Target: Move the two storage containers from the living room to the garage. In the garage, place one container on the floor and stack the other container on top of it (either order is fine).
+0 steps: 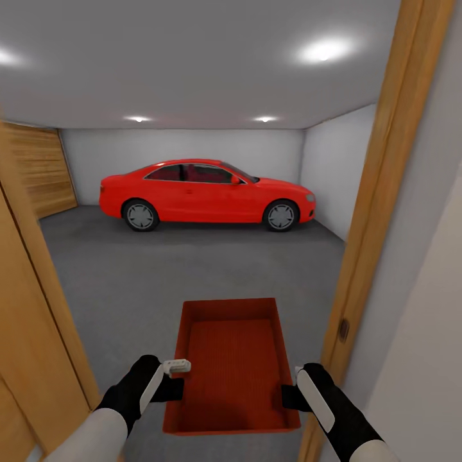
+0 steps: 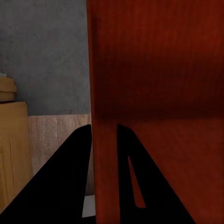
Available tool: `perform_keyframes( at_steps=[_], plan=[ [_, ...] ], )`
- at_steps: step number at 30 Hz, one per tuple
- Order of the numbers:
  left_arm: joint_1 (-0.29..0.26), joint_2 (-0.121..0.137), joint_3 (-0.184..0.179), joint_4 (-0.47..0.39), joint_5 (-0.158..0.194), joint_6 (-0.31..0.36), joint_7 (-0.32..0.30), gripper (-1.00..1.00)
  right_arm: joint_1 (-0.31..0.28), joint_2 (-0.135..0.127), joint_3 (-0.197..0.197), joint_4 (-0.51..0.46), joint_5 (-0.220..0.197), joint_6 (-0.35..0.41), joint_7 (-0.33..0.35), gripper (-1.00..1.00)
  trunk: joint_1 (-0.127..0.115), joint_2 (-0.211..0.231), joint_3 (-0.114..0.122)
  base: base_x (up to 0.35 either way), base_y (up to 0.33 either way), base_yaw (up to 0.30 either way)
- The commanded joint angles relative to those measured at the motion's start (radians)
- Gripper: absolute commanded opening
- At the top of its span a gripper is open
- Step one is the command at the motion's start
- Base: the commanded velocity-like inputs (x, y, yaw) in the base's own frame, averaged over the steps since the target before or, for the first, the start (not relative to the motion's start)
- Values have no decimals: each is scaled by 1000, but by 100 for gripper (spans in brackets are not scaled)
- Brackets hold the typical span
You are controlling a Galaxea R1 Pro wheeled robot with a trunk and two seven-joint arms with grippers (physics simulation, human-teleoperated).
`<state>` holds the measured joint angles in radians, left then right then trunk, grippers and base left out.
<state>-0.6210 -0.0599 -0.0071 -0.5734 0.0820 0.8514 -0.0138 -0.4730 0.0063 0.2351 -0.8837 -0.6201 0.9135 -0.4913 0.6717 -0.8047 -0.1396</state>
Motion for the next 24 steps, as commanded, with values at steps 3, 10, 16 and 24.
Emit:
perform_keyframes(
  at_steps=[3, 10, 16, 24],
  plan=[
    [-1, 0, 1, -2, 15, 5, 5, -100, -1, 0, 0, -1, -26, -5, -7, -100, 1, -1, -2, 293, 0, 0],
    [0, 0, 1, -2, 15, 5, 5, -100, -1, 0, 0, -1, -26, -5, -7, -100, 1, -1, -2, 324, 0, 0],
    [-1, 0, 1, -2, 15, 5, 5, -100, -1, 0, 0, -1, -26, -5, -7, -100, 1, -1, -2, 329, 6, 0],
    [0, 0, 1, -2, 15, 5, 5, -100, -1, 0, 0, -1, -26, -5, -7, -100, 1, -1, -2, 209, 47, 0]
  ],
)
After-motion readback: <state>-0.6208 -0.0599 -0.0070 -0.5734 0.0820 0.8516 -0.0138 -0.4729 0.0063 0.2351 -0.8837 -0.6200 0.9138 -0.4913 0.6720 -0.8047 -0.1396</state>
